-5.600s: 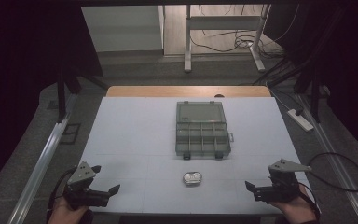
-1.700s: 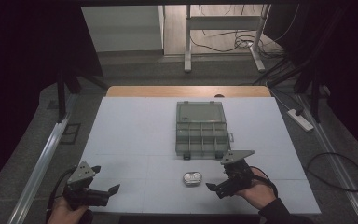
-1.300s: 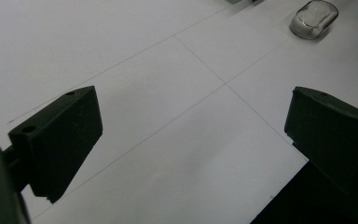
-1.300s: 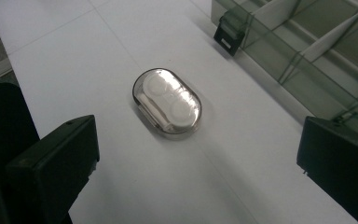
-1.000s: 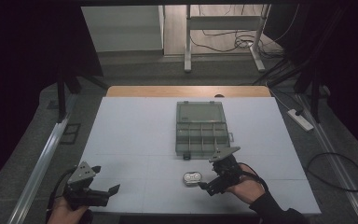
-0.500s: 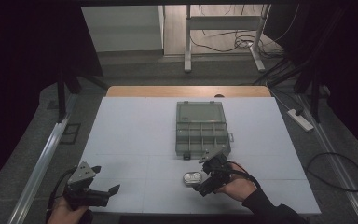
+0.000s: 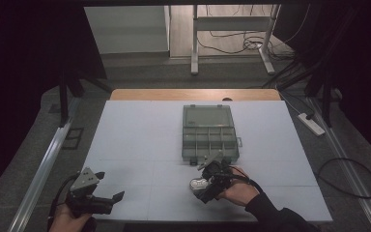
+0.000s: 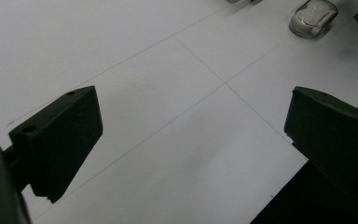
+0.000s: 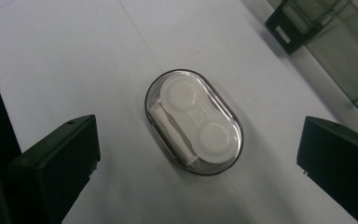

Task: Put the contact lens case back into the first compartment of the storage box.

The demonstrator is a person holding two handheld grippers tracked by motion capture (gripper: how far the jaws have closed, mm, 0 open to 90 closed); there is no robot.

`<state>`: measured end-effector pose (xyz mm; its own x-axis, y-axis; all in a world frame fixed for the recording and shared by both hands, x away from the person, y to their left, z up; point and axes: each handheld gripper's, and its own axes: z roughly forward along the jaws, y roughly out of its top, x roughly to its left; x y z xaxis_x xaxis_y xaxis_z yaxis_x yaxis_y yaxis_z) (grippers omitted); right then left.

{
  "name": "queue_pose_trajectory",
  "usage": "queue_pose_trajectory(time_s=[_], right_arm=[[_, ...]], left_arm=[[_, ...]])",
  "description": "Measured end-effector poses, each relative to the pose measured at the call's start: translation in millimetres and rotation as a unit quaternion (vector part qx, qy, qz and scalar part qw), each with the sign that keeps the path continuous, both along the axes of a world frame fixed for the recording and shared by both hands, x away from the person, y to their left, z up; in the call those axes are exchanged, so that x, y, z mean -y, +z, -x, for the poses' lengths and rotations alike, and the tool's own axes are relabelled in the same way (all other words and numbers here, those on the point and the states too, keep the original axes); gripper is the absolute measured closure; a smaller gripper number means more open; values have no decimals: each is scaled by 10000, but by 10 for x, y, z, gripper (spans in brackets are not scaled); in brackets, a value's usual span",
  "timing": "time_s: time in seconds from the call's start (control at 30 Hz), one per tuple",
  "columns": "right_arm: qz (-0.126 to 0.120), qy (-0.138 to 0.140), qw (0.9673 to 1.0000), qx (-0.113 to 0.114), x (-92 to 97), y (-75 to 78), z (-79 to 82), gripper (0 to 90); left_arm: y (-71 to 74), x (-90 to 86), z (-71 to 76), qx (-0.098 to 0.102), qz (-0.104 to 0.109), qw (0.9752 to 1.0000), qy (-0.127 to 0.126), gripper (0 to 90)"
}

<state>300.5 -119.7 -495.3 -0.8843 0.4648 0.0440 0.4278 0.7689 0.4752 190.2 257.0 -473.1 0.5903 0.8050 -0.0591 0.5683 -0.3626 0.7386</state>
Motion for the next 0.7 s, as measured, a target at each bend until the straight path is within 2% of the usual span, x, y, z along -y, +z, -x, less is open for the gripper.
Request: queue_pose_trajectory(time_s=[0.4,0.7], right_arm=[[312,112,9994,-24,-121,-97,-67,0],[636,222,9977,-9,-197,-205,-102,0]], left_arm=[[1,1,0,4,-24,10000,-21,42],[2,1,2,10,-28,10000,-29,43]])
